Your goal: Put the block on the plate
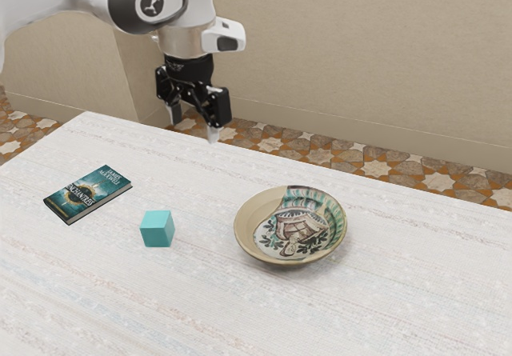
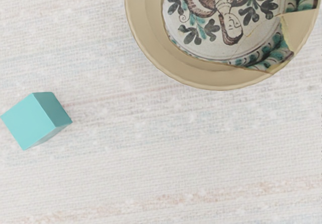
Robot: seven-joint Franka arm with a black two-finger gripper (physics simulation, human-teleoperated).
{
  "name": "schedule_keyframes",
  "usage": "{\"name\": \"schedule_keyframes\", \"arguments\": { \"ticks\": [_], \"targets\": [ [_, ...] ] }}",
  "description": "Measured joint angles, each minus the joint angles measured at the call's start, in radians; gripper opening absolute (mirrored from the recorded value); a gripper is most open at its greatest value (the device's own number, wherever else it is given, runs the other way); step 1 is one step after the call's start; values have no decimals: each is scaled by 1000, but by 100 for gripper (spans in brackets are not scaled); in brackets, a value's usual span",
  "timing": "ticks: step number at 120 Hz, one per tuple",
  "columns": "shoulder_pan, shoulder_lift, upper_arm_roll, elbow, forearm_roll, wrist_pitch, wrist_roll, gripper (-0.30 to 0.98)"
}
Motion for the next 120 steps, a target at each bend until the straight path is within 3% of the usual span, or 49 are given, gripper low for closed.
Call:
{"name": "schedule_keyframes", "arguments": {
  "ticks": [38,62,92,120],
  "targets": [
    [66,15,5,-17,1,24,0,69],
    [146,151,68,-4,4,112,-8,69],
    [138,260,97,27,1,204,-83,69],
    [141,256,136,-142,-49,319,-156,69]
  ]
}}
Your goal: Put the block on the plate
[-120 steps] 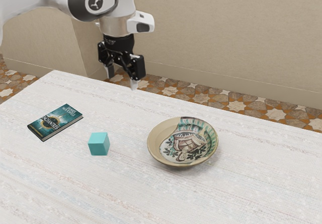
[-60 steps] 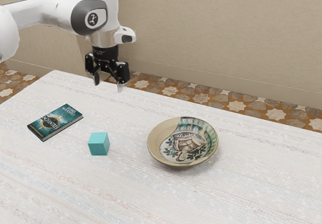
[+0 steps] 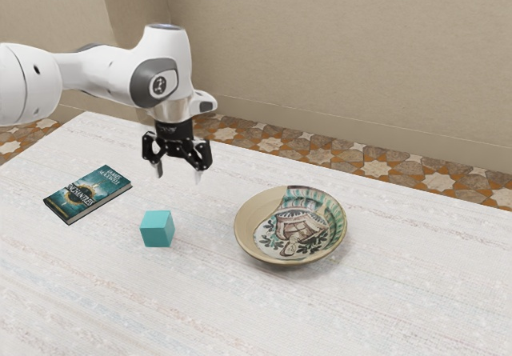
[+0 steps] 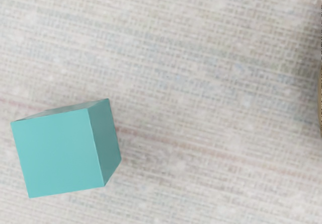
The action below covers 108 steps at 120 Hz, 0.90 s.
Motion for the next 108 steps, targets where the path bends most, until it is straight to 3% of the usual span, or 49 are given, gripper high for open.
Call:
{"name": "schedule_keyframes", "arguments": {
  "ticks": [20,38,58,108],
  "targets": [
    [16,-42,5,-116,-16,78,-65,69],
    [21,-119,48,-293,-49,168,-132,69],
    [4,-162,114,-382,-71,244,-202,69],
    [1,-152,193,-399,-75,394,-197,69]
  ]
}}
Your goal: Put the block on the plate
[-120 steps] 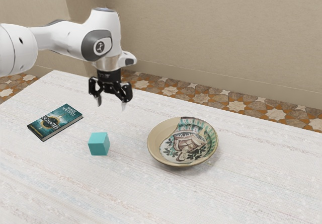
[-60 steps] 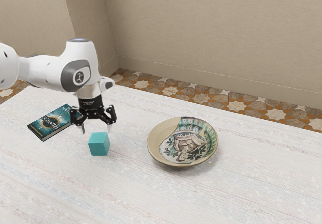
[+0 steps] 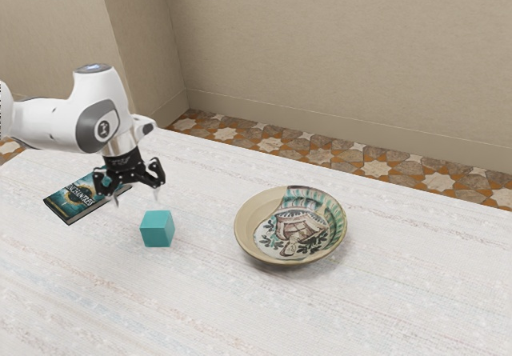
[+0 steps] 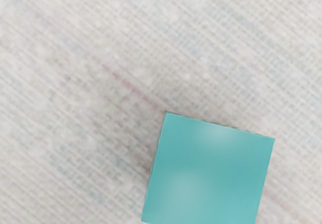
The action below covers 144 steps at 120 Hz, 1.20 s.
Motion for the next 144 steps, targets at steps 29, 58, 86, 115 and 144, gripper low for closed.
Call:
{"name": "schedule_keyframes", "arguments": {
  "ticks": [29,58,86,115,144],
  "targets": [
    [-17,30,-19,7,-6,21,30,69],
    [-18,40,-24,6,-7,20,85,69],
    [-14,69,-25,7,-14,12,144,69],
    [-17,114,-33,11,-37,18,188,69],
    [-17,122,-36,17,-43,19,220,69]
  ]
}}
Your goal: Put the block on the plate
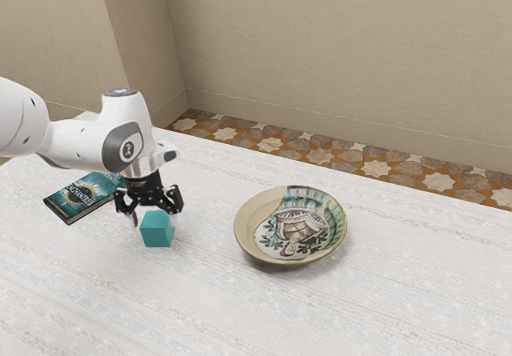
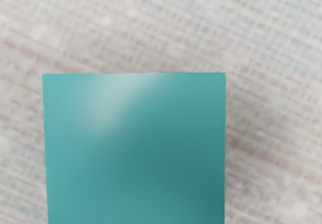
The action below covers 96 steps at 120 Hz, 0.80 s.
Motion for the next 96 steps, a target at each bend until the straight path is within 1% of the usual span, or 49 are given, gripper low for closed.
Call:
{"name": "schedule_keyframes", "arguments": {
  "ticks": [47,96],
  "targets": [
    [14,-12,1,-14,-4,-38,47,69],
    [12,28,0,-6,-14,37,75,69]
  ]
}}
